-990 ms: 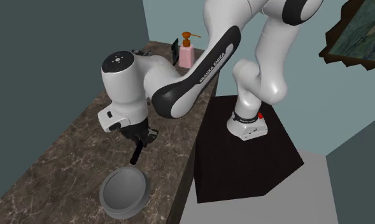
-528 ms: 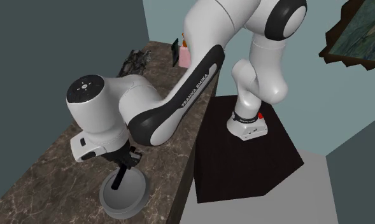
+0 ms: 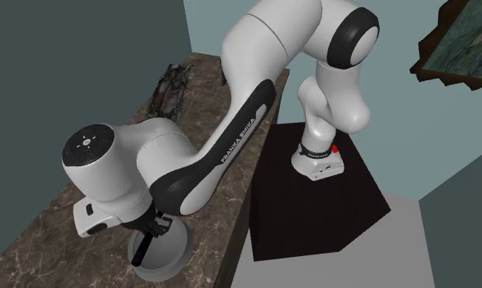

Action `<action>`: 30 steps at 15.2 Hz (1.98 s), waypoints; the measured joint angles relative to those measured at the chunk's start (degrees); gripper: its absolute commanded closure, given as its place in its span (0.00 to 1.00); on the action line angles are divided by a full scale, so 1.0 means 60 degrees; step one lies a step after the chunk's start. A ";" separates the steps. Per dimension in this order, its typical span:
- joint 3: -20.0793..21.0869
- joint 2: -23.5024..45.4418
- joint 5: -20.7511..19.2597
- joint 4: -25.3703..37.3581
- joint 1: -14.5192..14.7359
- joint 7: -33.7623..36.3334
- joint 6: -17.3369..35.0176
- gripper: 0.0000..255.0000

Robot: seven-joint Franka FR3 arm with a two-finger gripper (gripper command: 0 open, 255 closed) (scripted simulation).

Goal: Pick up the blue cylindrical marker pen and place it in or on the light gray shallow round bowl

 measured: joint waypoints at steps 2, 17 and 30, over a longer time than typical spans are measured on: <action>-0.0006 0.0101 -0.0005 -0.0128 -0.0007 0.0000 0.0226 1.00; -0.0012 0.0599 -0.0031 -0.0619 -0.0002 0.0046 0.1220 0.00; 0.0006 0.0005 -0.0011 -0.0235 0.0021 0.0043 0.0249 0.00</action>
